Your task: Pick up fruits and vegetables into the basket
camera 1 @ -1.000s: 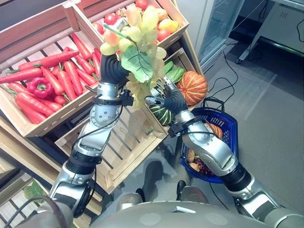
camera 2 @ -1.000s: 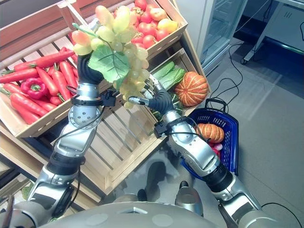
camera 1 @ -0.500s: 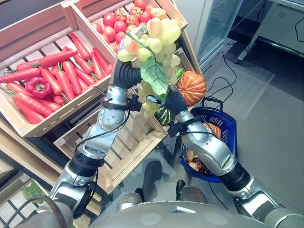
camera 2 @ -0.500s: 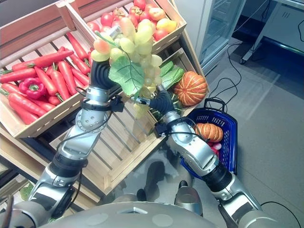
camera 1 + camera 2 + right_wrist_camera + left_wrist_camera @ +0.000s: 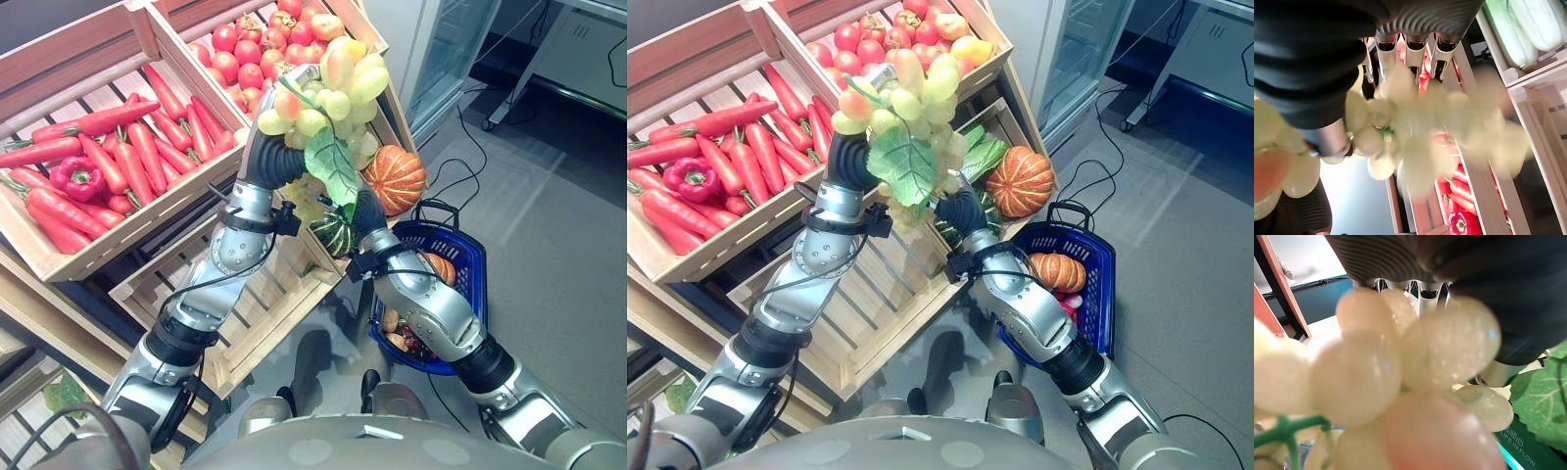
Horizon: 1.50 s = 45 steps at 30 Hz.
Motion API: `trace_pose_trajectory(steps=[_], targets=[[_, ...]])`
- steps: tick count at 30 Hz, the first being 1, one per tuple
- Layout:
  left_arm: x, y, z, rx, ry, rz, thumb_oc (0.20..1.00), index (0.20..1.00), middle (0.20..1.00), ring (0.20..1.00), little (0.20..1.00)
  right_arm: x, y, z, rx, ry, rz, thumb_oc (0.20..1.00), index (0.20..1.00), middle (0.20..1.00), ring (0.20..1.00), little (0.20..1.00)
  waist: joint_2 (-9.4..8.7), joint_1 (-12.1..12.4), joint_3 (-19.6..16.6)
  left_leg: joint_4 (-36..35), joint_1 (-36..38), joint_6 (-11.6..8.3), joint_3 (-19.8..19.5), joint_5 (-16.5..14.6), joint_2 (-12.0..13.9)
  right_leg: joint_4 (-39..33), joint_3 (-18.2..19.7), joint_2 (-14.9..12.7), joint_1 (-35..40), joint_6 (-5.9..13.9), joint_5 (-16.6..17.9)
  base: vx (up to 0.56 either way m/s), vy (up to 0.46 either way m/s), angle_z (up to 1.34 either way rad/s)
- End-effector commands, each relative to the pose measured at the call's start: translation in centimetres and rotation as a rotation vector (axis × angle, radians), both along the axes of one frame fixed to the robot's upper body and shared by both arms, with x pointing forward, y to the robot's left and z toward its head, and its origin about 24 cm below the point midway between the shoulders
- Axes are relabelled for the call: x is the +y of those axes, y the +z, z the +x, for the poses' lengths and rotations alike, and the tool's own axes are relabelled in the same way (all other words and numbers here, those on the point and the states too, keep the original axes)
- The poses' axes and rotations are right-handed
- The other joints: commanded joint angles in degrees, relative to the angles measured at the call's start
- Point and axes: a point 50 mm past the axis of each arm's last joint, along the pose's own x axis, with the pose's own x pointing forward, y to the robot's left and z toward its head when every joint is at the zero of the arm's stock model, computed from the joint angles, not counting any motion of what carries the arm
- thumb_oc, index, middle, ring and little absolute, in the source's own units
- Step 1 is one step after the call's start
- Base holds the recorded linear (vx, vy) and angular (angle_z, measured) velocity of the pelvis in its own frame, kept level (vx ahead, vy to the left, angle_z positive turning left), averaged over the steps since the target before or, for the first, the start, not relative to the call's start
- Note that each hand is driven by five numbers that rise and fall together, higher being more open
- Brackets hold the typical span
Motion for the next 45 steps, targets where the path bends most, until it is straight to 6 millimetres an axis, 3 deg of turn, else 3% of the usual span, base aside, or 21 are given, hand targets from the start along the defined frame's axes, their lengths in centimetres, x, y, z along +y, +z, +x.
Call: trace_pose_trajectory(steps=[1, 7, 8, 9, 22, 26, 28, 34, 38, 42, 45], targets=[[-1.7, 3.2, -1.5, -0.158, -0.119, -0.018, 0.200, 0.200, 0.200, 0.200, 0.200, 2.2, 4.2, -0.9, -0.193, 0.150, 0.134, 0.200, 0.200, 0.200, 0.200, 0.200, -2.68, 0.32, -0.75, 3.24, -1.45, 3.42, 0.14, -4.06, -2.11, -0.48, -1.27, -6.51, 4.11, 7.50, -0.28, 0.00, 0.000, 0.00], [-2.5, 2.5, -1.0, -0.088, -0.138, 0.052, 0.200, 0.200, 0.200, 0.200, 0.200, 3.9, 5.3, -1.7, -0.201, 0.288, 0.179, 0.200, 0.200, 0.200, 0.200, 0.200, -2.73, 0.98, -0.93, 3.05, -1.34, 3.24, -0.32, -3.83, -2.00, -0.52, -1.50, -6.43, 4.39, 7.46, -0.44, 0.00, -0.004, 0.01], [-2.9, 2.2, -0.7, -0.054, -0.150, 0.094, 0.269, 0.269, 0.269, 0.269, 0.269, 4.2, 5.6, -1.8, -0.201, 0.309, 0.188, 0.200, 0.200, 0.200, 0.200, 0.200, -2.78, 1.09, -0.97, 3.09, -1.36, 3.17, -0.40, -3.77, -1.93, -0.51, -1.55, -6.42, 4.44, 7.46, -0.45, 0.02, -0.022, 0.09], [-3.4, 1.8, -0.4, 0.000, -0.171, 0.144, 1.000, 1.000, 1.000, 1.000, 1.000, 4.7, 5.8, -2.0, -0.202, 0.334, 0.195, 0.200, 0.200, 0.200, 0.200, 0.200, -2.74, 1.18, -1.00, 3.02, -1.27, 3.12, -0.43, -3.65, -1.81, -0.56, -1.67, -6.39, 4.56, 7.47, -0.46, 0.02, -0.021, 0.10], [-4.5, -0.8, 0.3, 0.215, -0.320, 0.209, 1.000, 1.000, 1.000, 1.000, 1.000, 5.2, 6.6, -2.0, -0.208, 0.367, 0.263, 0.200, 0.200, 0.200, 0.200, 0.200, -2.49, 1.49, -1.39, 3.28, -1.34, 3.10, -0.58, -3.54, -1.33, -0.69, -1.10, -6.06, 4.66, 7.14, -0.67, 0.01, -0.006, 0.02], [-5.4, -3.9, 0.7, 0.456, -0.409, 0.471, 1.000, 1.000, 1.000, 1.000, 1.000, 4.8, 6.8, -2.1, -0.220, 0.392, 0.301, 0.200, 0.200, 0.200, 0.200, 0.200, -1.96, 0.97, -1.10, 3.65, -1.32, 3.24, -0.27, -3.57, -1.10, -0.24, -0.79, -6.01, 4.39, 7.15, -0.74, 0.00, 0.000, 0.00], [-5.2, -5.5, 1.2, 0.548, -0.375, 0.589, 1.000, 1.000, 1.000, 1.000, 1.000, 4.6, 6.9, -2.1, -0.225, 0.390, 0.315, 0.200, 0.200, 0.200, 0.200, 0.200, -1.49, 0.48, -1.03, 3.81, -1.29, 3.19, -0.18, -3.51, -0.98, -0.05, -0.41, -5.94, 4.24, 7.18, -0.81, 0.00, 0.000, 0.00], [-3.2, -6.8, 2.8, 0.672, -0.285, 0.655, 1.000, 1.000, 1.000, 1.000, 1.000, 3.2, 7.6, -1.5, -0.266, 0.314, 0.348, 0.200, 0.200, 0.200, 0.200, 0.200, -0.25, -0.32, -1.22, 4.07, -1.25, 3.00, -0.23, -3.32, -0.75, -0.04, 0.72, -5.76, 4.11, 6.97, -0.91, 0.02, -0.002, -0.03], [-1.4, -7.0, 3.3, 0.697, -0.218, 0.553, 1.000, 1.000, 1.000, 1.000, 1.000, 1.3, 7.7, -1.0, -0.294, 0.230, 0.365, 0.200, 0.200, 0.200, 0.200, 0.200, 0.14, -0.59, -1.20, 4.20, -1.35, 2.83, -0.26, -3.29, -0.50, 0.15, 1.03, -5.61, 3.90, 6.88, -1.16, 0.02, -0.027, -0.02], [1.8, -9.6, 2.6, 0.861, -0.209, 0.340, 1.000, 1.000, 1.000, 1.000, 1.000, -2.7, 7.1, -0.9, -0.335, 0.110, 0.371, 0.200, 0.200, 0.200, 0.200, 0.200, 0.41, -1.10, -0.81, 4.48, -1.55, 2.73, -0.01, -3.29, -0.09, 0.60, 1.18, -5.26, 3.41, 6.52, -1.38, 0.00, -0.047, -0.01], [3.1, -10.9, 2.1, 0.925, -0.208, 0.231, 1.000, 1.000, 1.000, 1.000, 1.000, -4.3, 6.6, -1.0, -0.346, 0.057, 0.363, 0.200, 0.200, 0.200, 0.200, 0.200, 0.70, -1.49, -0.42, 4.75, -1.77, 2.66, 0.30, -3.34, 0.15, 1.16, 1.16, -5.25, 2.94, 6.21, -1.60, -0.02, -0.027, -0.03]])
